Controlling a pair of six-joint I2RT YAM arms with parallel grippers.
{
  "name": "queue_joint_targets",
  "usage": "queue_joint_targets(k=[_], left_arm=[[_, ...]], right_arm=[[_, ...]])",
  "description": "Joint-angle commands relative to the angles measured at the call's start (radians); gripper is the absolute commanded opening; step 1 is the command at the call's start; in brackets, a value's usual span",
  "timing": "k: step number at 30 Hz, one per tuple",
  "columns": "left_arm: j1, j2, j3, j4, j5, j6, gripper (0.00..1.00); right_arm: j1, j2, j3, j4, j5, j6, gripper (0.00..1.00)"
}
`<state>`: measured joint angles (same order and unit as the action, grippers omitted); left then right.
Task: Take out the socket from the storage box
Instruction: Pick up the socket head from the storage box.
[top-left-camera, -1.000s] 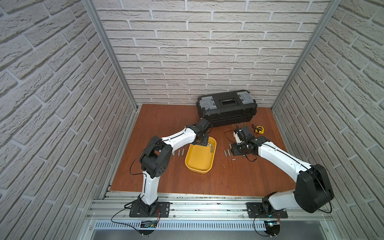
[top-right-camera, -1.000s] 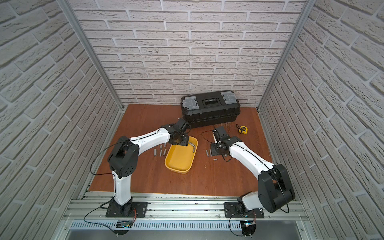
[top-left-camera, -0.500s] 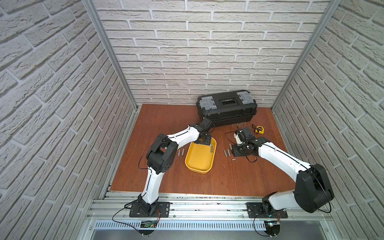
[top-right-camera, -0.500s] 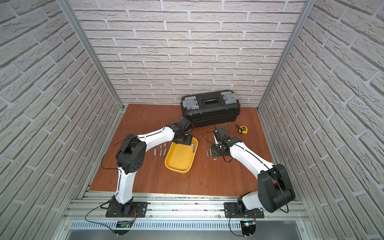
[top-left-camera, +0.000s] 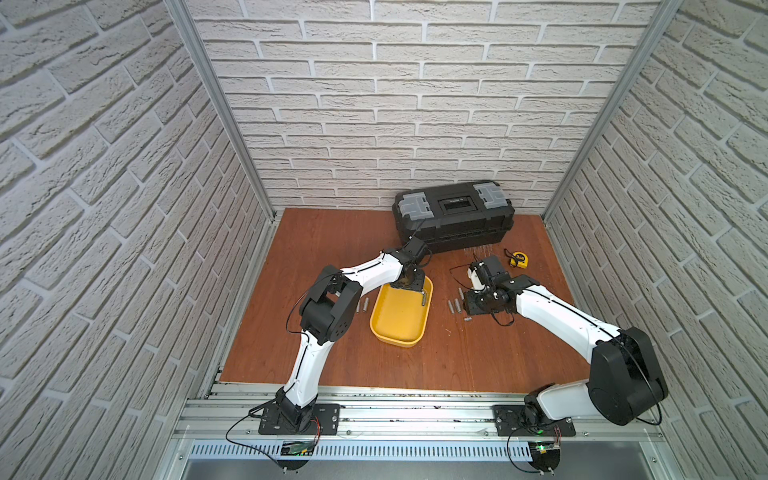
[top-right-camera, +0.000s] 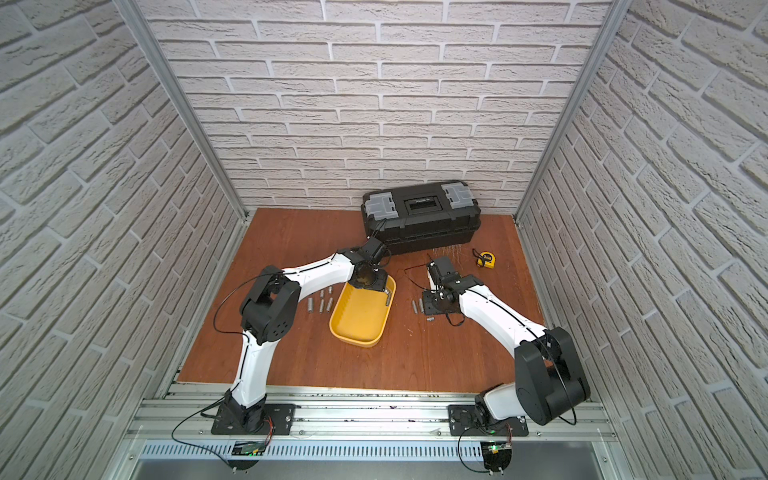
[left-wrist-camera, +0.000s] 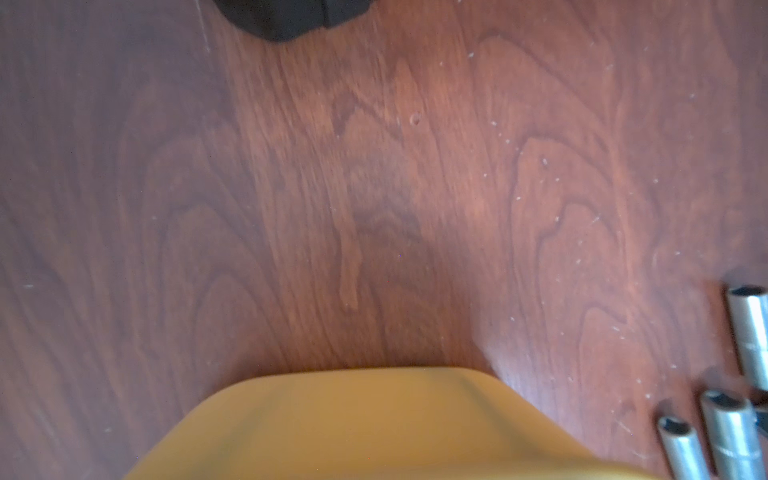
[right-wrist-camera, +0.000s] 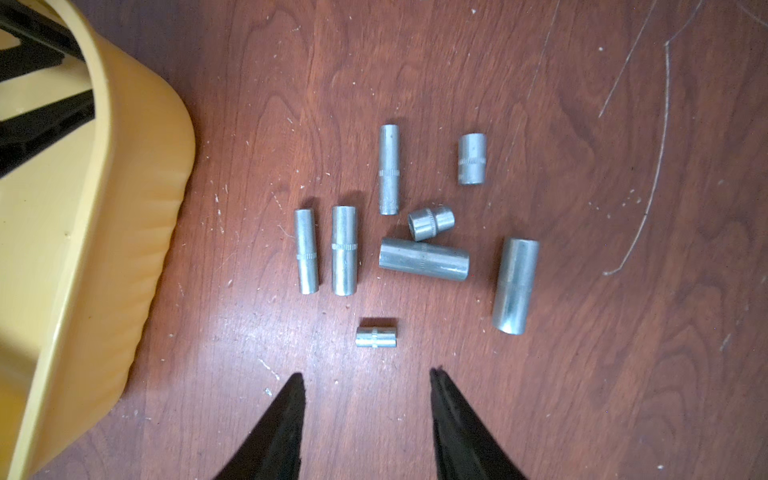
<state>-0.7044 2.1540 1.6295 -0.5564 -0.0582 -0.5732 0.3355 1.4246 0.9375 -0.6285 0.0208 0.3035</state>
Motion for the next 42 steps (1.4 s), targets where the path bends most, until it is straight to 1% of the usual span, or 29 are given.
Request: queue_joint_targets(k=[1, 17, 20, 24, 27, 37, 42], left_arm=[[-0.01, 0.015, 0.015, -0.009, -0.011, -0.002, 0.61], [-0.03, 0.007, -0.009, -0.019, -0.024, 0.011, 0.49], [-0.03, -0.001, -0.019, -0.012, -0.023, 0.01, 0.42], [-0.03, -0.019, -0.035, 0.006, -0.029, 0.012, 0.37], [-0.03, -0.019, -0.036, 0.009, -0.033, 0.018, 0.32], [-0.03, -0.025, -0.031, 0.026, -0.044, 0.039, 0.22], [-0.027, -0.071, -0.045, 0.033, -0.051, 0.049, 0.18]], right_arm=[[-0.009, 0.002, -0.012, 0.019, -0.008, -0.001, 0.5], [-0.008, 0.014, -0.016, 0.026, -0.013, -0.003, 0.5], [-0.009, 0.015, -0.012, 0.024, -0.01, -0.005, 0.5], [-0.009, 0.022, 0.0, 0.016, -0.007, -0.009, 0.5], [-0.008, 0.028, 0.011, 0.009, -0.004, -0.01, 0.5], [-0.009, 0.032, 0.032, -0.019, 0.014, -0.012, 0.5], [-0.009, 0.034, 0.056, -0.035, 0.018, -0.015, 0.5]])
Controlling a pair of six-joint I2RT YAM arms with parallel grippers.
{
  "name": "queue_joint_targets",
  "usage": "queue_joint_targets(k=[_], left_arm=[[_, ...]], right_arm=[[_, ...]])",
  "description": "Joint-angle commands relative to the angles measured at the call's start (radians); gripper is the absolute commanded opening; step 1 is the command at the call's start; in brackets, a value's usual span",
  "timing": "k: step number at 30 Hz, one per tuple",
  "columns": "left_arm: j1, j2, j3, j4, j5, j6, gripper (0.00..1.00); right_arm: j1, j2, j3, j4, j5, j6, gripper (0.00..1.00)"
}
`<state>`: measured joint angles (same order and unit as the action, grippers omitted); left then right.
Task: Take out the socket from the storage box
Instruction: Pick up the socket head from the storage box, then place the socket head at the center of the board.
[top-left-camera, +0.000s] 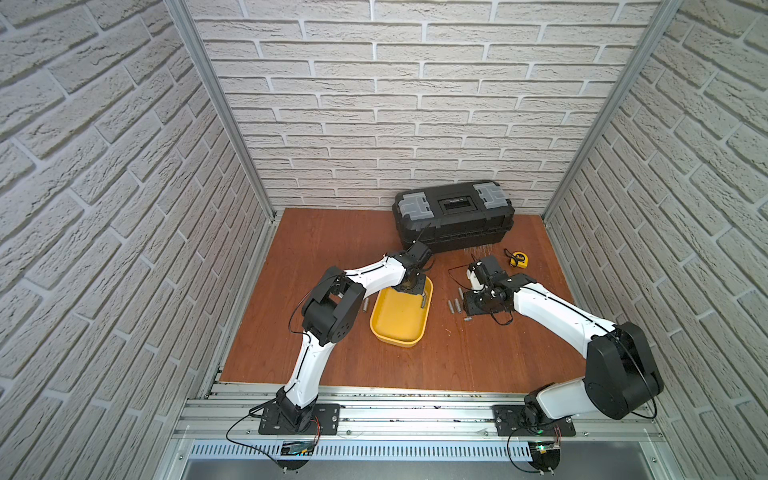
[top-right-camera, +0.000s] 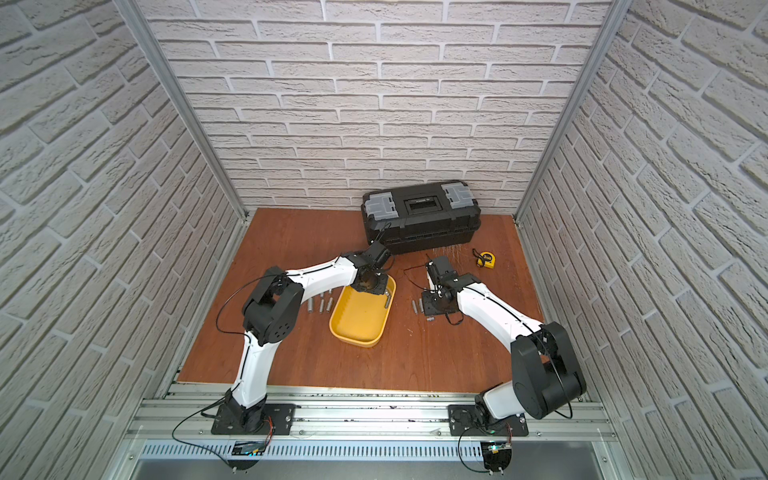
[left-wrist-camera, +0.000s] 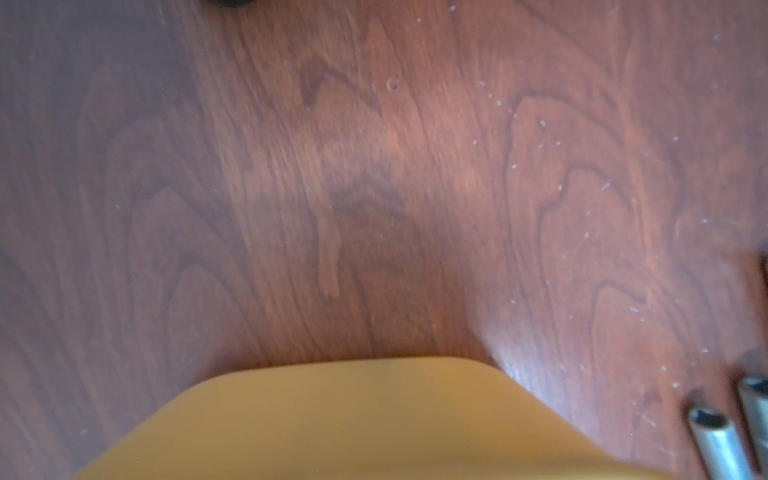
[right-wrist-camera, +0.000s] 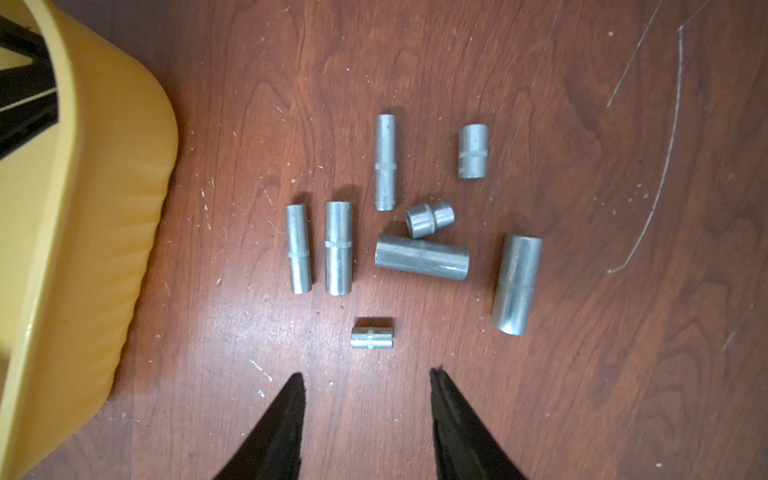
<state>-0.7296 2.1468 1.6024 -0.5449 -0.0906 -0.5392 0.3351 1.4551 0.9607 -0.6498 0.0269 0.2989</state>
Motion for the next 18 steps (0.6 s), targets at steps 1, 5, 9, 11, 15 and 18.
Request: queue_joint_targets(k=[1, 5, 9, 11, 15, 18], left_arm=[[-0.001, -0.08, -0.023, 0.022, -0.022, 0.015, 0.18], [0.002, -0.158, -0.048, 0.018, -0.035, 0.02, 0.18], [0.012, -0.277, -0.103, 0.005, -0.071, 0.025, 0.19], [0.026, -0.333, -0.137, -0.012, -0.092, 0.02, 0.2], [0.05, -0.452, -0.241, -0.068, -0.148, -0.009, 0.2], [0.079, -0.552, -0.352, -0.084, -0.164, -0.048, 0.2]], right_arm=[[-0.008, 0.006, 0.039, -0.017, 0.011, -0.01, 0.5], [-0.008, 0.013, 0.064, -0.024, 0.007, -0.014, 0.5], [-0.007, 0.016, 0.08, -0.027, -0.001, -0.02, 0.5], [-0.005, 0.014, 0.087, -0.024, -0.002, -0.022, 0.49], [0.007, 0.009, 0.102, -0.013, -0.007, -0.031, 0.49], [0.014, 0.02, 0.121, -0.01, -0.013, -0.042, 0.49]])
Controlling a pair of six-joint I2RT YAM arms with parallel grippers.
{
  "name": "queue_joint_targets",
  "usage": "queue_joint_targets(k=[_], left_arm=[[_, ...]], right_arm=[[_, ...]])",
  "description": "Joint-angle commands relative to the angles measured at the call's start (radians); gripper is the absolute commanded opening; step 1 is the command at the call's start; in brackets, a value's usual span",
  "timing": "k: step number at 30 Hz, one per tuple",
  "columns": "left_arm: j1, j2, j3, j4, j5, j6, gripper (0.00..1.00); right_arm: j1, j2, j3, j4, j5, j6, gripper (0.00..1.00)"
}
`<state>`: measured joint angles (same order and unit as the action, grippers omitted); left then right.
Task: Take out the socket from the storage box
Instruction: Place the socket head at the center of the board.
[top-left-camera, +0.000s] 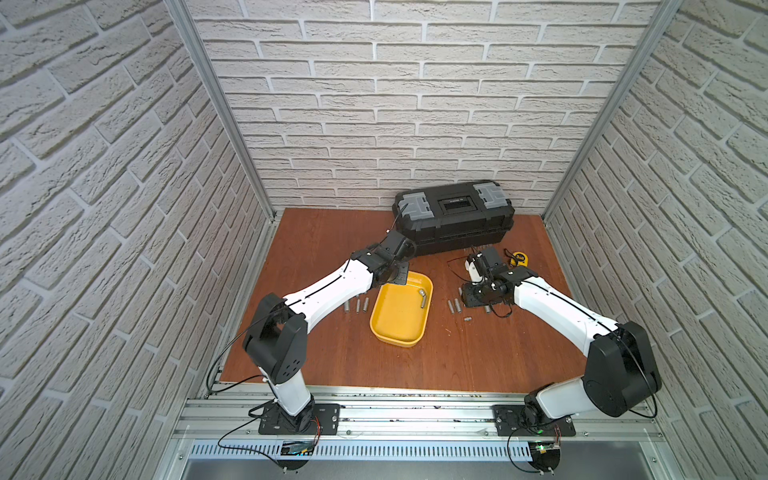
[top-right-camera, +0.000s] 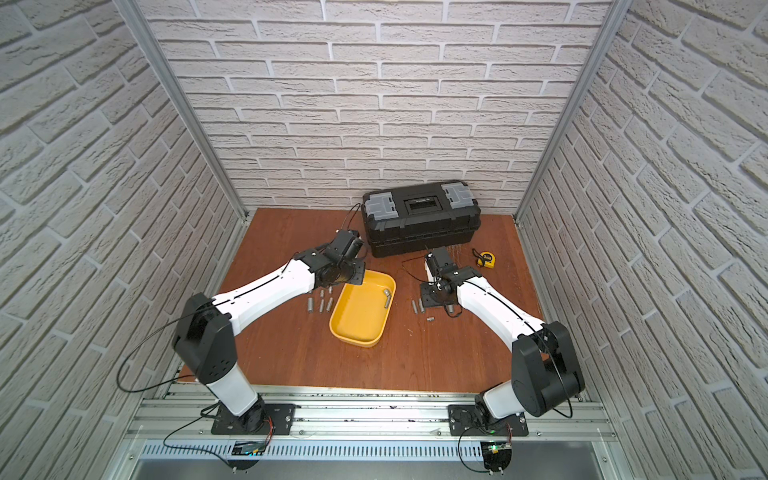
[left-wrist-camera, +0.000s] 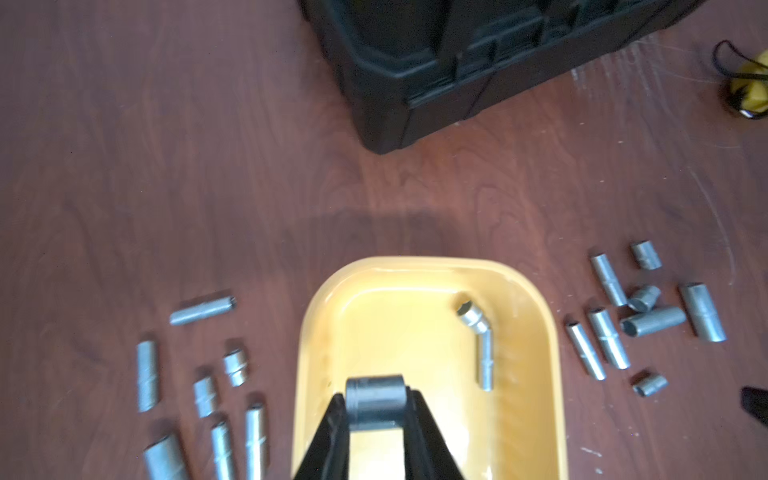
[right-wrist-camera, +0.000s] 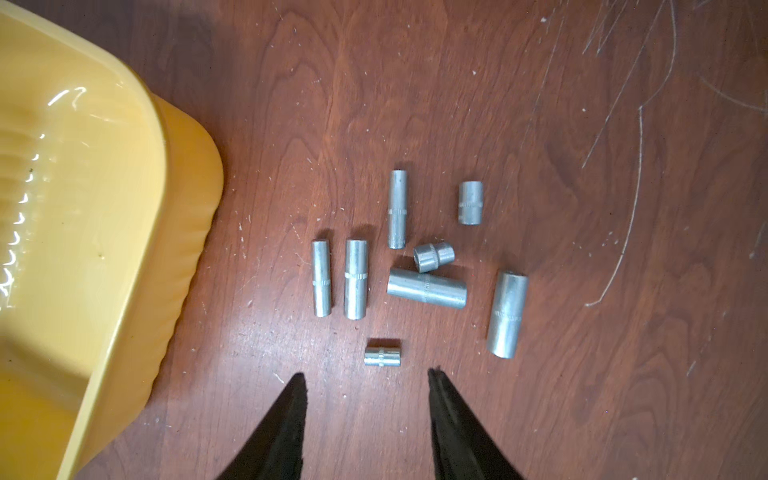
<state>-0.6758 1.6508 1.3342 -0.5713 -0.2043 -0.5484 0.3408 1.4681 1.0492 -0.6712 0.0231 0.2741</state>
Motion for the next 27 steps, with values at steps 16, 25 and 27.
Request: queue_joint_targets(k=[16, 25, 27], left_arm=[[0.209, -0.254, -0.473, -0.068, -0.012, -0.119, 0.21], [0.219, -0.156, -0.518, 0.02, 0.048, -0.132, 0.21], [0.22, -0.137, -0.517, 0.028, 0.049, -0.126, 0.21]], right_arm=[[0.04, 0.041, 0.052, 0.021, -0.026, -0.027, 0.49], [0.042, 0.033, 0.029, 0.032, -0.025, -0.016, 0.49], [0.043, 0.025, 0.018, 0.033, -0.023, -0.014, 0.49]])
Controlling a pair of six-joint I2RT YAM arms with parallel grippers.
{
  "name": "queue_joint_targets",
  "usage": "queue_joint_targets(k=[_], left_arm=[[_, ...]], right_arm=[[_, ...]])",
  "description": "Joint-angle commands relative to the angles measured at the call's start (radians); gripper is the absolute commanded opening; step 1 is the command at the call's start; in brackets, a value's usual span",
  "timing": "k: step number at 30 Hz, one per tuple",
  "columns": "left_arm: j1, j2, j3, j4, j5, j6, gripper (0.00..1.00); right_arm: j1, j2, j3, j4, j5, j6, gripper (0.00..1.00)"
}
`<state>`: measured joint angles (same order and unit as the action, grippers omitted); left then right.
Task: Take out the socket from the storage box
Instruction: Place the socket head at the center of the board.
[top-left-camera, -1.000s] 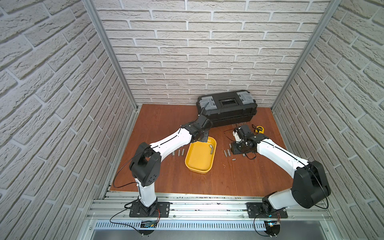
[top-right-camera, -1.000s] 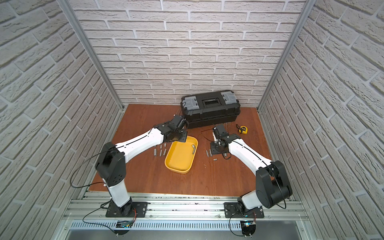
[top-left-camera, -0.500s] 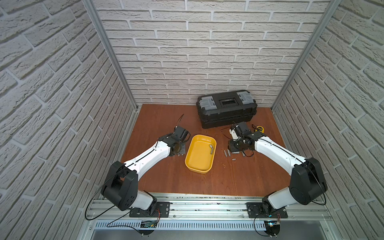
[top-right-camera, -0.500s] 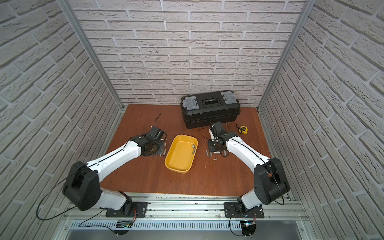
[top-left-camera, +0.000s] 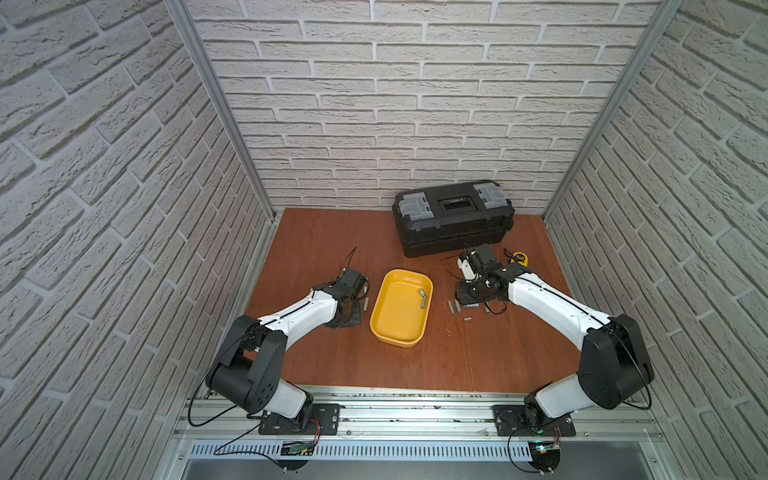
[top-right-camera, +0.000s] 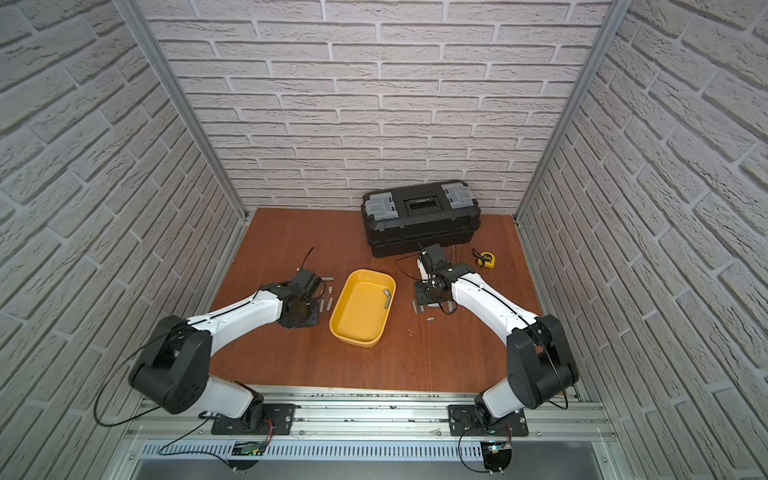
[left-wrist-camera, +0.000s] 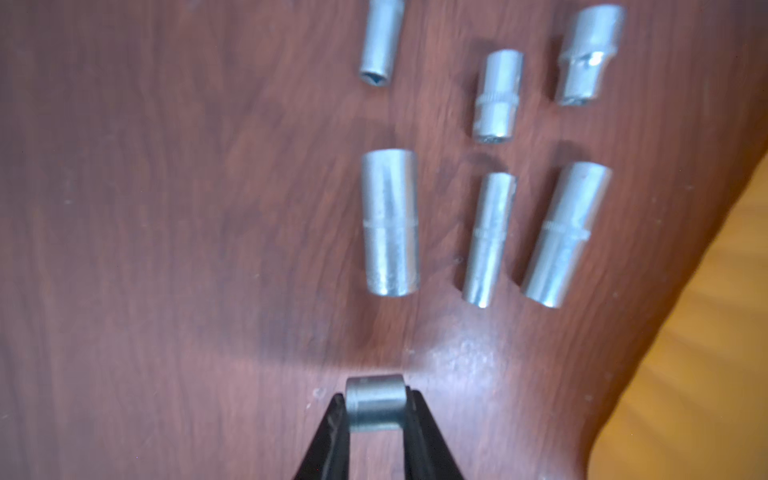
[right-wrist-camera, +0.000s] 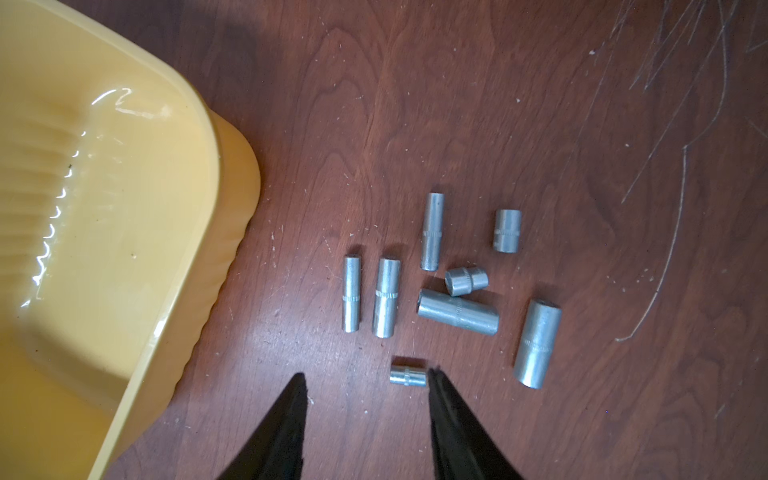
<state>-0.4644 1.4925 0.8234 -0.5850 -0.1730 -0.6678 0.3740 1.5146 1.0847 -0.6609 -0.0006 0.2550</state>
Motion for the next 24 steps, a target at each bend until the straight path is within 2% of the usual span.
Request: queue_joint_targets(k=[1, 11, 24], left_arm=[[0.01, 0.029, -0.005, 0.045, 0.018, -0.005, 0.21], [0.013, 0.088, -0.001, 0.06, 0.048, 0.012, 0.24], [0.013, 0.05, -0.001, 0.038, 0.033, 0.007, 0.4]], right_arm=[[0.01, -0.026, -0.023, 0.024, 0.003, 0.006, 0.49], [0.01, -0.041, -0.042, 0.024, 0.009, 0.012, 0.49], [0.009, -0.039, -0.034, 0.018, 0.007, 0.005, 0.49]])
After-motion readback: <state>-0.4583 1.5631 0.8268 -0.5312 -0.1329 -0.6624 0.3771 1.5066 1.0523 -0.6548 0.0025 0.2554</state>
